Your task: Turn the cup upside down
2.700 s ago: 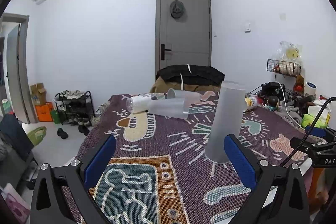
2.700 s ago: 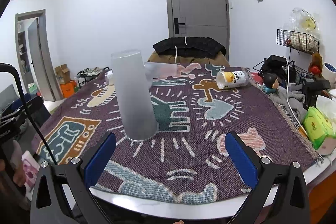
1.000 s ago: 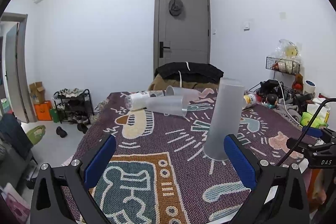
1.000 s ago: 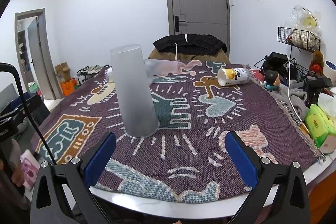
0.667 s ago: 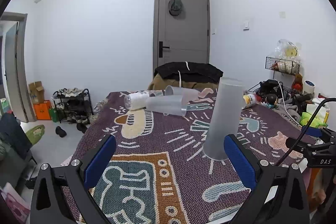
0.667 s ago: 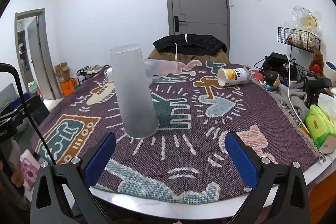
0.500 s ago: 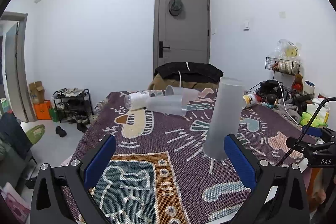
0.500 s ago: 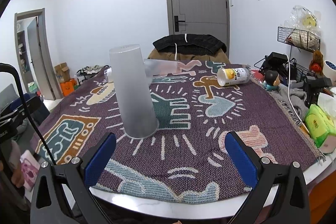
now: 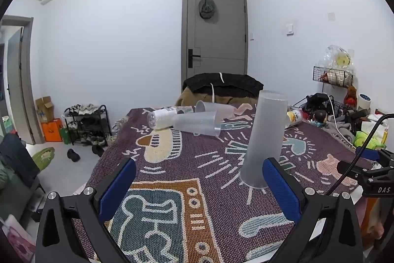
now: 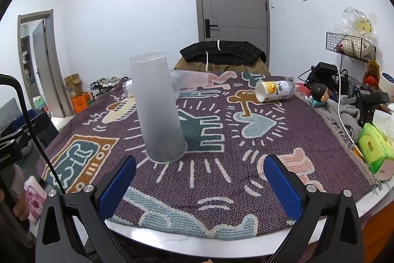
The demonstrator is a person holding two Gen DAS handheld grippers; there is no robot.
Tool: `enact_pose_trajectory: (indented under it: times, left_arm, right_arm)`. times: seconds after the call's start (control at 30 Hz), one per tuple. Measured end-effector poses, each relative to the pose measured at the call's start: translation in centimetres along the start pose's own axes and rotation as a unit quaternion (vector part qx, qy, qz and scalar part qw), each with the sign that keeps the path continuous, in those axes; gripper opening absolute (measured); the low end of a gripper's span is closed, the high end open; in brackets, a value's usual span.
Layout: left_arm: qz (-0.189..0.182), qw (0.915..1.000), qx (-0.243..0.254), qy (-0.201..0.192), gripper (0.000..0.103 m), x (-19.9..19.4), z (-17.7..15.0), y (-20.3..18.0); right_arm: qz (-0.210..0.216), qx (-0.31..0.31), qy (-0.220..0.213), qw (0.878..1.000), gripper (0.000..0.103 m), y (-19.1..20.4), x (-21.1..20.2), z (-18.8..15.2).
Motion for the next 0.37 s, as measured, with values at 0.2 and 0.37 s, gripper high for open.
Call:
enact_pose_trajectory:
  times: [0.2, 0.37]
  left_arm:
    - [0.011, 0.9999, 0.006, -0.005, 0.103, 0.0, 0.0, 0.0]
    - [0.011, 0.9999, 0.006, -0.005, 0.103, 0.1, -0.1, 0.0]
  right_arm:
    - [0.003, 0.007, 0.005, 1.000, 0.103, -0.1, 0.2, -0.1]
    - [0.013, -0.002, 0.009, 1.000, 0.103, 1.2, 0.6, -0.1]
Point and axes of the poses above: each gripper's, at about its wrist camera, not at the fingertips, and x roughly the way its jaws point, y to its left, z to its top, the point moved 9 cm from there along x, roughly the way its jaws point, and after that the axes turned 2 degrees about z, right-handed, at the moved point
